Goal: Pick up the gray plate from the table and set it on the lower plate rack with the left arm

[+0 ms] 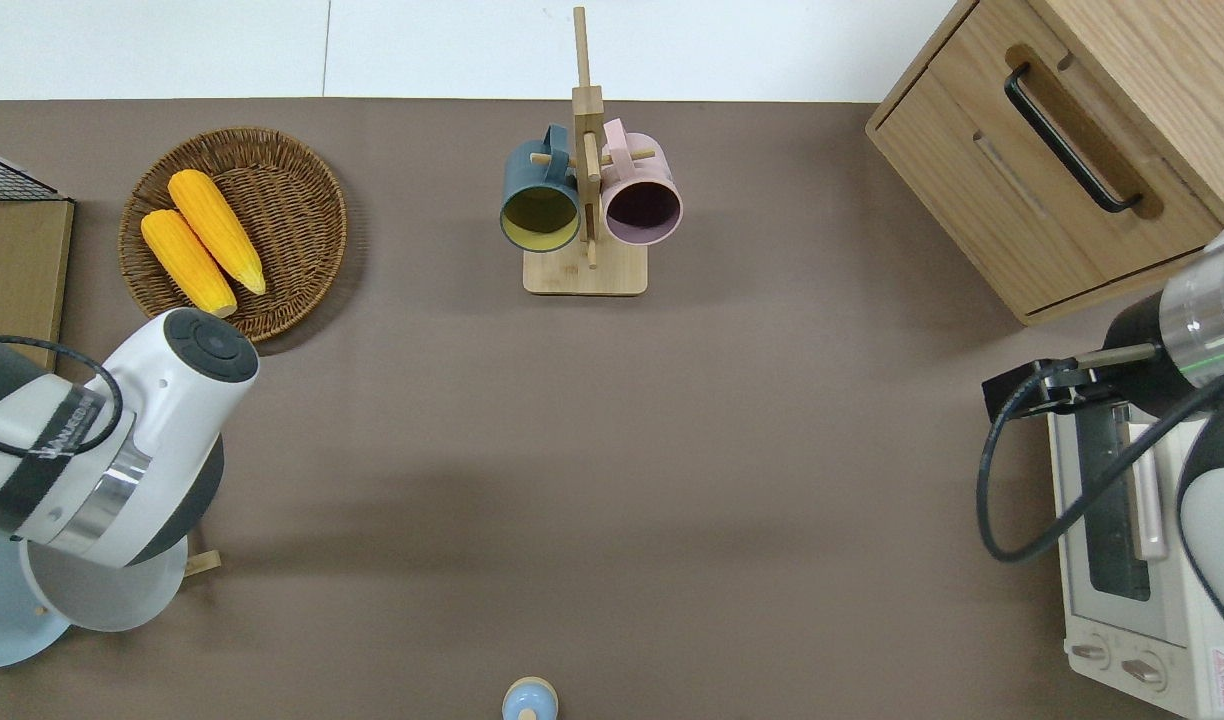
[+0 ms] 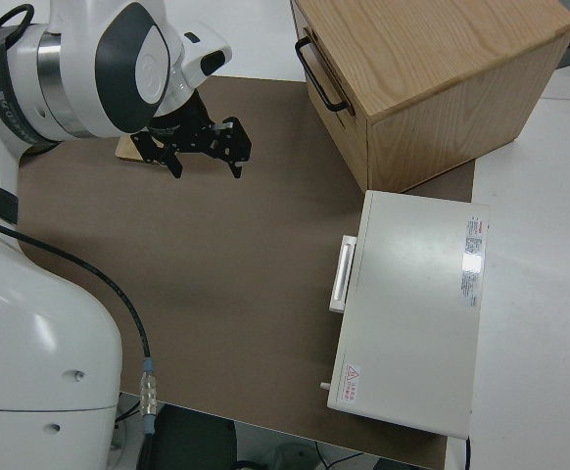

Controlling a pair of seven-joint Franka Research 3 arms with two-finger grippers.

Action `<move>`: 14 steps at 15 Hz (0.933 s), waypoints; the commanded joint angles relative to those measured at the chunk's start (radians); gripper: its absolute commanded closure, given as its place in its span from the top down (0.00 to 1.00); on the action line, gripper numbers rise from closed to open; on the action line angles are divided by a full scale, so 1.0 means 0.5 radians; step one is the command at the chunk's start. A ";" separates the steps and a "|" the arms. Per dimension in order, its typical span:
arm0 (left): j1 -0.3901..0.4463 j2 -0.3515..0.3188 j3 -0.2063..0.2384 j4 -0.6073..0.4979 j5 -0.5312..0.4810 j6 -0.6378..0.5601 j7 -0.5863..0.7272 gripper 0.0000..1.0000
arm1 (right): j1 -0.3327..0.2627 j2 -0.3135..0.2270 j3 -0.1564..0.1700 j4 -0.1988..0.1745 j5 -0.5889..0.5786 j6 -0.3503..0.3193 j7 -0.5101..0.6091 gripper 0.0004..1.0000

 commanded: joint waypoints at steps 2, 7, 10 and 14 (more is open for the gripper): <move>-0.035 0.025 0.026 -0.009 -0.021 0.022 -0.017 0.41 | -0.046 -0.004 0.042 0.014 -0.013 -0.022 0.024 0.98; -0.019 -0.015 0.026 0.010 -0.088 0.018 0.108 0.99 | -0.046 -0.004 0.042 0.014 -0.013 -0.022 0.024 0.98; -0.016 -0.076 0.035 0.053 -0.226 0.015 0.203 0.99 | -0.046 -0.004 0.042 0.014 -0.013 -0.022 0.024 0.98; -0.013 -0.171 0.050 0.224 -0.526 -0.049 0.409 0.99 | -0.046 -0.004 0.042 0.011 -0.013 -0.022 0.024 0.98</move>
